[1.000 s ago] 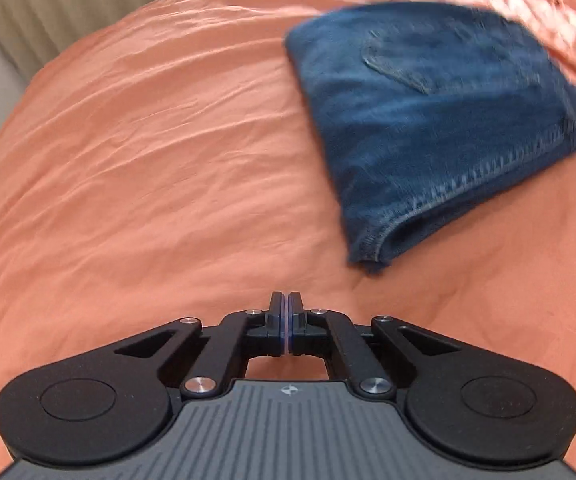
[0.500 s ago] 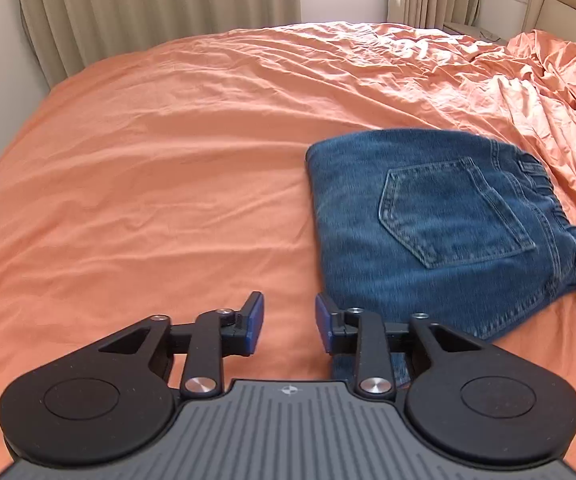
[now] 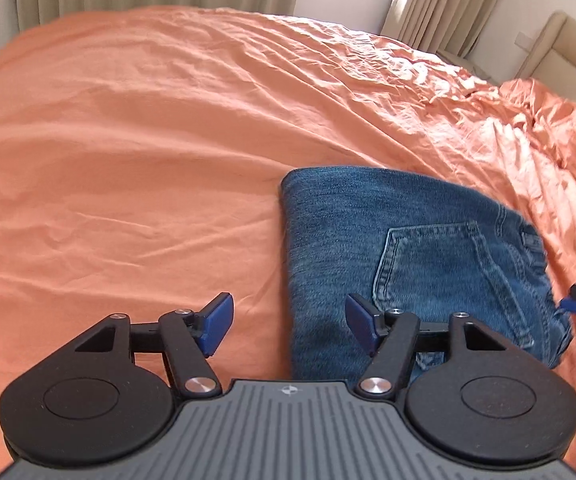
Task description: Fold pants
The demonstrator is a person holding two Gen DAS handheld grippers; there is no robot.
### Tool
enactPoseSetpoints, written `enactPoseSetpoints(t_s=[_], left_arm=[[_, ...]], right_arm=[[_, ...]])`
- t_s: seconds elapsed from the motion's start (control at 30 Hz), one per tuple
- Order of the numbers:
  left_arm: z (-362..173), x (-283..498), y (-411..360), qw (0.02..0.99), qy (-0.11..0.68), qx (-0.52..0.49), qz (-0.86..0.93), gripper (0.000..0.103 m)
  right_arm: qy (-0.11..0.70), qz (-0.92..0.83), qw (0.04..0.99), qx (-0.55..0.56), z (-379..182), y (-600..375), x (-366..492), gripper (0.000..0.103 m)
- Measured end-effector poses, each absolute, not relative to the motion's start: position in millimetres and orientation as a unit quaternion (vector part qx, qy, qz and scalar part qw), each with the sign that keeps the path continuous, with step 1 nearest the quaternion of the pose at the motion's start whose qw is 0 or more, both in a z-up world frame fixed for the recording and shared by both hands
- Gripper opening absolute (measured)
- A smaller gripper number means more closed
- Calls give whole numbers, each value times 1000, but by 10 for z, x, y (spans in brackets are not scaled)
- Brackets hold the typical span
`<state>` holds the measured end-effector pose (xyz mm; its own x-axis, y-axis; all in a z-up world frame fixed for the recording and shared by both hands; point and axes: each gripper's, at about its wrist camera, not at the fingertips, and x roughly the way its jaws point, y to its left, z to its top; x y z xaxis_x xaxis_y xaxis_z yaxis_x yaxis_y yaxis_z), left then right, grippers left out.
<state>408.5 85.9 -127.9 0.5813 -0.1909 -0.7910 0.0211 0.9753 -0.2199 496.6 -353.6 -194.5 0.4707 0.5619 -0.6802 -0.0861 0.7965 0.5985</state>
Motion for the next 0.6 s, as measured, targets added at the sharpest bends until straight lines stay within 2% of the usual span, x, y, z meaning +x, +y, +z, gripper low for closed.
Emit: enactPoseSetpoints(t_s=[0.43, 0.5, 0.53, 0.57, 0.6], left_arm=[[-1896, 4382, 1400, 825, 459, -309, -116, 76], [-1934, 4386, 1432, 818, 457, -329, -122, 76], [-1947, 4388, 1443, 816, 455, -335, -124, 76], [-1962, 4389, 1455, 813, 455, -340, -126, 76], [-1964, 4390, 1457, 812, 455, -342, -127, 76]], right_arm=[[495, 233, 771, 326, -2362, -3638, 5275, 82], [491, 229, 773, 329, -2372, -3640, 5301, 78], [491, 227, 776, 325, -2369, -3635, 5309, 71], [493, 225, 777, 320, -2369, -3632, 5318, 58], [492, 227, 778, 318, -2363, -3636, 5314, 55]])
